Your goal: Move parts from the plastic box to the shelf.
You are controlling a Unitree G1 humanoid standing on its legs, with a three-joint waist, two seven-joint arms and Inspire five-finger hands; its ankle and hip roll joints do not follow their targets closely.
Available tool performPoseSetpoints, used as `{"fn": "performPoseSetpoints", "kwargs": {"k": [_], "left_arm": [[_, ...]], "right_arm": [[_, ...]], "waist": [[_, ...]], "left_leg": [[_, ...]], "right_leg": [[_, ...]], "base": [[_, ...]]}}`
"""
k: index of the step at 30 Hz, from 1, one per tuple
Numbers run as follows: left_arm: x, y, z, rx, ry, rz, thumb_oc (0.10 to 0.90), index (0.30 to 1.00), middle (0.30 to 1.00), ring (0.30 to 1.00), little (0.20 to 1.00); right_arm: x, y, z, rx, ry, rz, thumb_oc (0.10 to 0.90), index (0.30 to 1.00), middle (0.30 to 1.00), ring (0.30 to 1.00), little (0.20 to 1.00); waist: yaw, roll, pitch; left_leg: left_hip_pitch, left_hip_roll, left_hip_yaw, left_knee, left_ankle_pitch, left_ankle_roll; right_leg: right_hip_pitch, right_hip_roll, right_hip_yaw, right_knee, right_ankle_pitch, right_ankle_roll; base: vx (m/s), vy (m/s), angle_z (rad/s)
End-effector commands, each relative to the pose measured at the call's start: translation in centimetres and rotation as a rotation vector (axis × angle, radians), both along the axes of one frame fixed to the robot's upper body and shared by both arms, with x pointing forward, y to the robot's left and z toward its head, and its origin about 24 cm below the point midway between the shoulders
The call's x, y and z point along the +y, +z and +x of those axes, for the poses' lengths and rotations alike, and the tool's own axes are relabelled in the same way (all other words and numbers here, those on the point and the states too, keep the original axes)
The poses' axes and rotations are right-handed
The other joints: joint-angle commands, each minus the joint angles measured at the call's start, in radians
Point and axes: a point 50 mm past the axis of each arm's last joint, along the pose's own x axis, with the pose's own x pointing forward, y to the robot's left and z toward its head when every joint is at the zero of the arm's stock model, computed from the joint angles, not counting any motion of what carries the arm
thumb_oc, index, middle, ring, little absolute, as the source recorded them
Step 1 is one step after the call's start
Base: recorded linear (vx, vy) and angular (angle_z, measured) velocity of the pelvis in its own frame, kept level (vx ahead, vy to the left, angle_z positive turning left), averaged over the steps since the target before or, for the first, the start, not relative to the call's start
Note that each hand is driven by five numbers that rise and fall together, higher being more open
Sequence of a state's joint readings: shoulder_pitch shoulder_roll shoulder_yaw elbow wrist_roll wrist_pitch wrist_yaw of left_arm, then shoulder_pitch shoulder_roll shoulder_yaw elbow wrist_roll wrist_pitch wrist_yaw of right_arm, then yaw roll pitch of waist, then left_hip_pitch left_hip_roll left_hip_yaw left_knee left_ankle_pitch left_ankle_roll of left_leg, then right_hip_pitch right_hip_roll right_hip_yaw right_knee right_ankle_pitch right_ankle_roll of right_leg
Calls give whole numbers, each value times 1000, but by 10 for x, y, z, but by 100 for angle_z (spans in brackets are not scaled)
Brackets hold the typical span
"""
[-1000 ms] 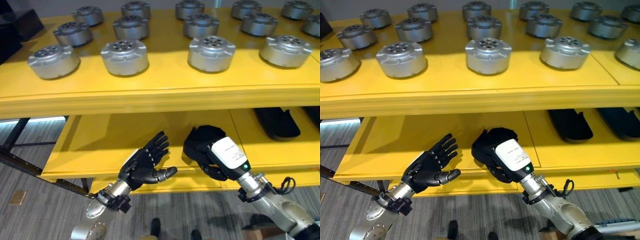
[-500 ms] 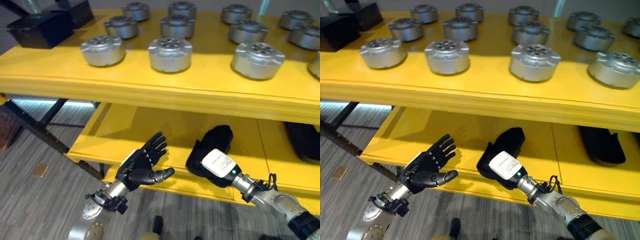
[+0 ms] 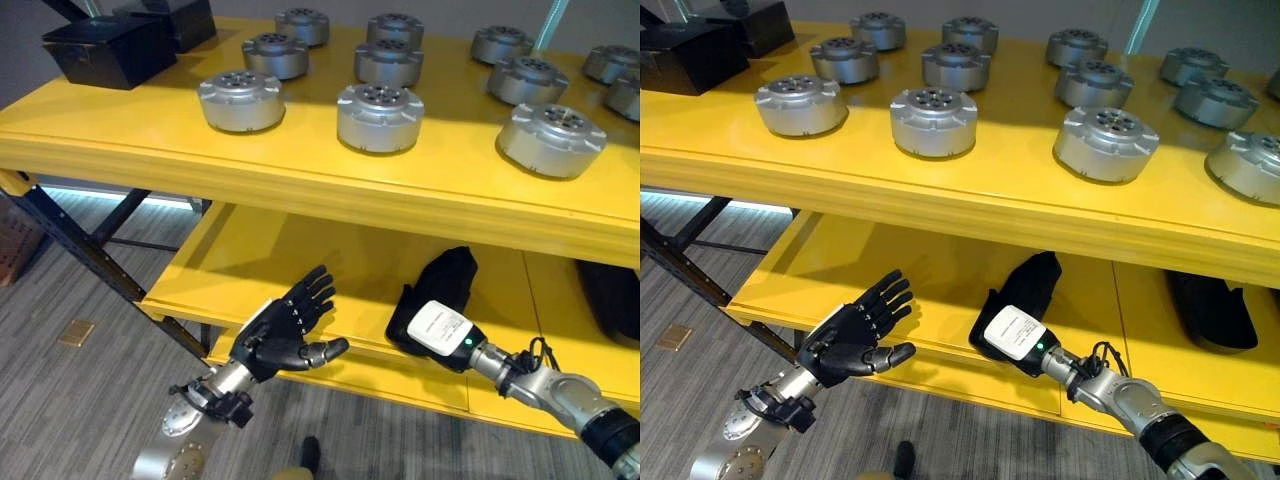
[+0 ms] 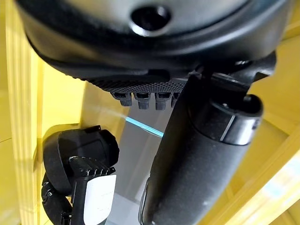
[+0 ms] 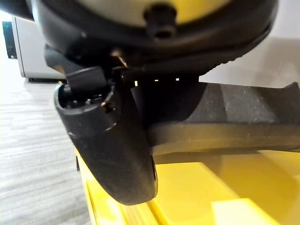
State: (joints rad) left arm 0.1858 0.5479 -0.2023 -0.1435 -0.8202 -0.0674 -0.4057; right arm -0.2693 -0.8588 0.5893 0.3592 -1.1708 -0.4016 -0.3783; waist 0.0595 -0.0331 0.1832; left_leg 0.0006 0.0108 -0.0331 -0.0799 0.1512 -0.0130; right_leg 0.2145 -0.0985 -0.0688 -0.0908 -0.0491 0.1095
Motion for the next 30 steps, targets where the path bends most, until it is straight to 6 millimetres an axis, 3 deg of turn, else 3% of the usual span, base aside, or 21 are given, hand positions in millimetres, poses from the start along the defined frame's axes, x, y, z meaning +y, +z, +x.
{"fn": "performPoseSetpoints", "kwargs": {"k": [1, 9, 20, 21, 22, 23, 30], "left_arm": [[-3, 43, 18, -229, -75, -34, 900, 1000, 1000, 1000, 1000], [0, 59, 28, -303, -101, 4, 900, 1000, 1000, 1000, 1000], [3, 68, 33, -326, -124, 19, 900, 1000, 1000, 1000, 1000], [3, 68, 33, -330, -127, 23, 900, 1000, 1000, 1000, 1000], [3, 68, 33, -330, -127, 23, 900, 1000, 1000, 1000, 1000], [3, 68, 32, -329, -128, 21, 900, 1000, 1000, 1000, 1000], [5, 65, 28, -323, -136, 17, 900, 1000, 1000, 1000, 1000]], "right_arm": [[-13, 50, 37, -198, -40, -64, 400, 300, 300, 300, 300], [-31, 76, 55, -289, -60, -195, 400, 300, 300, 300, 300], [-45, 106, 67, -388, -107, -274, 400, 300, 300, 300, 300], [-48, 108, 68, -393, -120, -290, 712, 736, 736, 736, 736], [-48, 108, 68, -393, -120, -290, 712, 736, 736, 736, 736], [-50, 109, 68, -396, -118, -295, 900, 1000, 1000, 1000, 1000], [-48, 107, 66, -384, -111, -326, 900, 1000, 1000, 1000, 1000]], "waist": [[17, -20, 3], [29, -15, 86], [31, -2, 138], [33, 1, 143], [33, 1, 143], [34, 1, 143], [36, 5, 137]], "left_leg": [[64, -21, 55, 27, -177, 31], [0, -23, 62, 56, -174, 34], [-53, -26, 57, 72, -162, 30], [-59, -27, 54, 77, -160, 28], [-60, -27, 53, 77, -160, 28], [-60, -27, 53, 78, -159, 28], [-57, -29, 47, 86, -161, 23]], "right_leg": [[-148, 59, -24, 36, 75, -25], [-207, 65, -3, 59, 86, -22], [-248, 76, 6, 66, 89, -27], [-250, 78, 2, 68, 85, -30], [-250, 78, 2, 68, 85, -30], [-249, 78, 0, 68, 84, -31], [-240, 77, -9, 76, 72, -37]], "base": [[-82, -38, -3], [-92, -64, -3], [-45, -60, -1], [-1, -42, 0], [5, -55, 0], [0, 0, 0], [10, -1, 0]]}}
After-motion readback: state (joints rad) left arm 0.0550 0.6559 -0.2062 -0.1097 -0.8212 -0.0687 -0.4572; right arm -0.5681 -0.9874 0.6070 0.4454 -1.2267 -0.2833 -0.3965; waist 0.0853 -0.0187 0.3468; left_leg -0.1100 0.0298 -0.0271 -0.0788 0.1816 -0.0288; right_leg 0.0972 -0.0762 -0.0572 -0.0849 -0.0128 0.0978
